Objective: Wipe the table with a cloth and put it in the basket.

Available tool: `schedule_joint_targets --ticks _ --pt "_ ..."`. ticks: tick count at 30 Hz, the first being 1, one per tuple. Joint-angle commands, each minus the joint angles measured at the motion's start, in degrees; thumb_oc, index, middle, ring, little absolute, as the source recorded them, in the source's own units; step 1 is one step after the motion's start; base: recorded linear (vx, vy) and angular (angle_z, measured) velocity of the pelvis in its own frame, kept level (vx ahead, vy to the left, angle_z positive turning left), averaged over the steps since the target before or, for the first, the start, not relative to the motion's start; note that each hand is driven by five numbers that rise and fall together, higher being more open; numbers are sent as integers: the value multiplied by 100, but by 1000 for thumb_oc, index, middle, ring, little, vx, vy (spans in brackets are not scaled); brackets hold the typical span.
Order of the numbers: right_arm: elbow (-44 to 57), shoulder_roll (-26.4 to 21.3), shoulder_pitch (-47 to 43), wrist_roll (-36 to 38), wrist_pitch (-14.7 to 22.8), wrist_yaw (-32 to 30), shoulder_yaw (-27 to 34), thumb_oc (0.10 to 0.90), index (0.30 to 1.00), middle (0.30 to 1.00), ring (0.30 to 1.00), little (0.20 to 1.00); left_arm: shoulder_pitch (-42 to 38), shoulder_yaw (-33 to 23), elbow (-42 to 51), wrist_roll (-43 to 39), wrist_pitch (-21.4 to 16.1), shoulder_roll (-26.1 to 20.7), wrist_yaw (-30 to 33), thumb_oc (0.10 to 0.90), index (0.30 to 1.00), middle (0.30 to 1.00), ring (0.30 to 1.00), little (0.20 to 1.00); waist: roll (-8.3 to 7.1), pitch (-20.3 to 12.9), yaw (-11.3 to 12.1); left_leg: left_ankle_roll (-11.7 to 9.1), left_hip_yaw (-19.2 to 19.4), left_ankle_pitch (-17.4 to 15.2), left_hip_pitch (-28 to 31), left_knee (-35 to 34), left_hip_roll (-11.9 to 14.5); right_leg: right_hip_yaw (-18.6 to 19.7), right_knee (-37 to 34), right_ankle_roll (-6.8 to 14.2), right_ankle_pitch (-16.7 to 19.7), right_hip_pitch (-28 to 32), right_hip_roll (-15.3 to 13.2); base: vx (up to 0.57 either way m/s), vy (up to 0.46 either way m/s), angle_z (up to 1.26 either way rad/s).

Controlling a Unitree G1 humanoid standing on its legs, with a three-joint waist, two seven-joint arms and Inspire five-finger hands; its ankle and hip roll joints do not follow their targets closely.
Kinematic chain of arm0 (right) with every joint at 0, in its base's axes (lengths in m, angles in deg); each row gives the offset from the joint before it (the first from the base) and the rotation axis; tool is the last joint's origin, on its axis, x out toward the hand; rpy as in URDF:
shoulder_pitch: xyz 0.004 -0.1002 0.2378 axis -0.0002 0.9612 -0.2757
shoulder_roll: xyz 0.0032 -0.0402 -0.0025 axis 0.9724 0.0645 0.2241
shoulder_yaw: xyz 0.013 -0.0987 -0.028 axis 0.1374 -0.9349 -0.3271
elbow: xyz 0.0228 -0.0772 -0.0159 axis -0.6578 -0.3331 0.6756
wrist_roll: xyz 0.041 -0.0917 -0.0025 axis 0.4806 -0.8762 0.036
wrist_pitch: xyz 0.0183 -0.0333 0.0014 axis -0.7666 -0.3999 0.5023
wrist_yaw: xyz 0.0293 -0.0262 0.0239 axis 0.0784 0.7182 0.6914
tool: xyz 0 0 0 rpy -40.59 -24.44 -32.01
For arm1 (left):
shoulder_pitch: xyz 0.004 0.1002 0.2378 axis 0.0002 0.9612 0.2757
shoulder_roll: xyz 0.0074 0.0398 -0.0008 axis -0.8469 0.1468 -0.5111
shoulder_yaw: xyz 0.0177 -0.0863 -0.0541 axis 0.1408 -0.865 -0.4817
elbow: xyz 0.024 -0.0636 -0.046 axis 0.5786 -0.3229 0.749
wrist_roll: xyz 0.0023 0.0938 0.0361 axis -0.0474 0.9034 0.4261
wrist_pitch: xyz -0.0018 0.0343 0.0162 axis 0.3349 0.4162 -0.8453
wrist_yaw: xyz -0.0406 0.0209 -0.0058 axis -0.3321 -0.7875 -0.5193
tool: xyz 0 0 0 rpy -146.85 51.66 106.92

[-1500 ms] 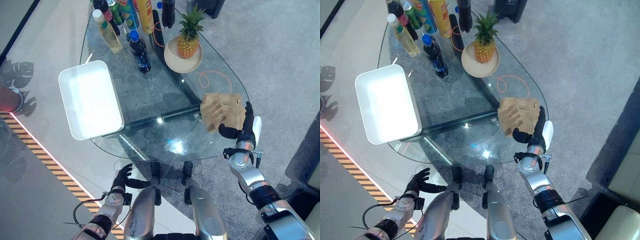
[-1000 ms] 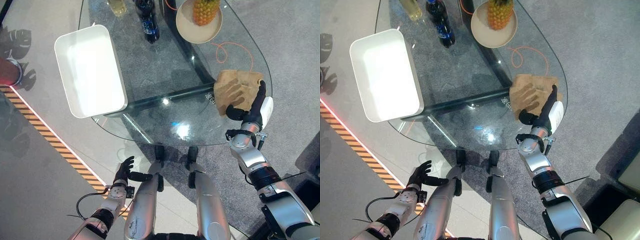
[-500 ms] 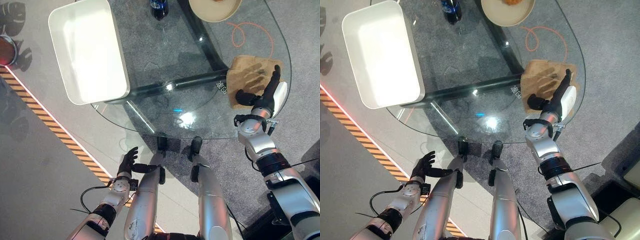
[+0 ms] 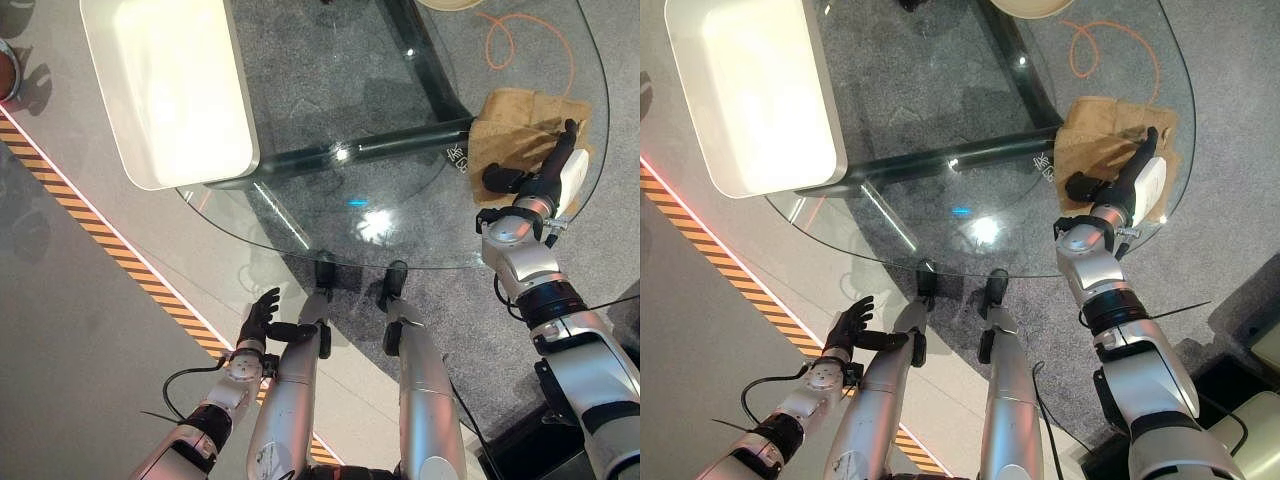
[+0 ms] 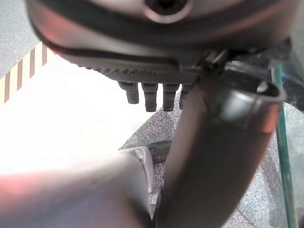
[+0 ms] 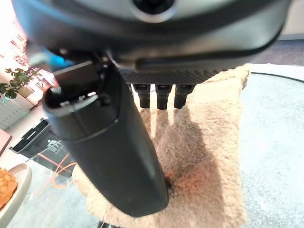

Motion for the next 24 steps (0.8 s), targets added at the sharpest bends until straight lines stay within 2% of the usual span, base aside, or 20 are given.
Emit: schedule_joint_targets --ticks 1,8,9,11,12,13,15,16,24 --pt "129 -721 -187 115 20 193 -281 800 900 900 900 900 292 53 205 -81 -26 -65 156 800 900 900 900 900 137 -112 53 -26 -56 -776 -289 869 -102 -47 -333 291 307 -76 31 0 0 0" --pt "-236 -779 -397 131 -26 1195 -656 800 900 900 900 900 274 84 306 -113 -40 -121 135 800 900 900 900 900 186 -112 118 -11 -80 -762 -409 911 -119 -78 -308 297 347 -204 -11 0 5 1" --pt "-272 -801 -420 73 -147 1629 -744 800 900 900 900 900 274 89 322 -118 -28 -147 121 800 900 900 900 900 188 -112 124 -16 -93 -764 -425 931 -129 -78 -299 304 352 -218 -16 -1 17 5" --pt "-354 -842 -453 34 -151 1995 -836 800 900 900 900 900 291 78 312 -120 -53 -164 94 800 900 900 900 900 189 -112 137 -15 -91 -752 -427 917 -129 -94 -297 304 359 -224 -21 -1 19 5" --pt "-434 -894 -465 -28 -219 2283 -914 679 796 796 796 779 309 67 330 -119 -46 -190 73 800 900 900 900 900 184 -112 151 -19 -83 -748 -422 919 -126 -110 -297 306 357 -212 -30 2 15 4" --pt "-480 -927 -475 -16 -216 2379 -943 605 733 733 733 705 316 66 336 -121 -46 -209 63 800 900 900 900 900 179 -112 157 -18 -88 -748 -425 925 -126 -117 -294 307 357 -209 -33 4 8 4" --pt "-578 -973 -476 16 -208 2496 -963 328 495 495 495 428 332 66 326 -121 -65 -236 47 800 900 900 900 900 166 -112 170 -14 -102 -750 -432 944 -127 -134 -284 314 360 -202 -38 5 -7 4" --pt "-635 -992 -467 0 -171 2536 -974 100 300 300 300 200 363 64 337 -114 -85 -253 41 800 900 900 900 900 164 -112 177 -12 -117 -758 -441 959 -132 -134 -280 318 363 -206 -35 8 -12 4" --pt "-697 -1030 -484 19 -154 2621 -939 100 300 300 300 200 442 90 463 -157 -109 -360 54 800 900 900 900 900 130 -112 217 12 -193 -761 -486 963 -149 -155 -250 342 375 -247 -7 8 -6 3"
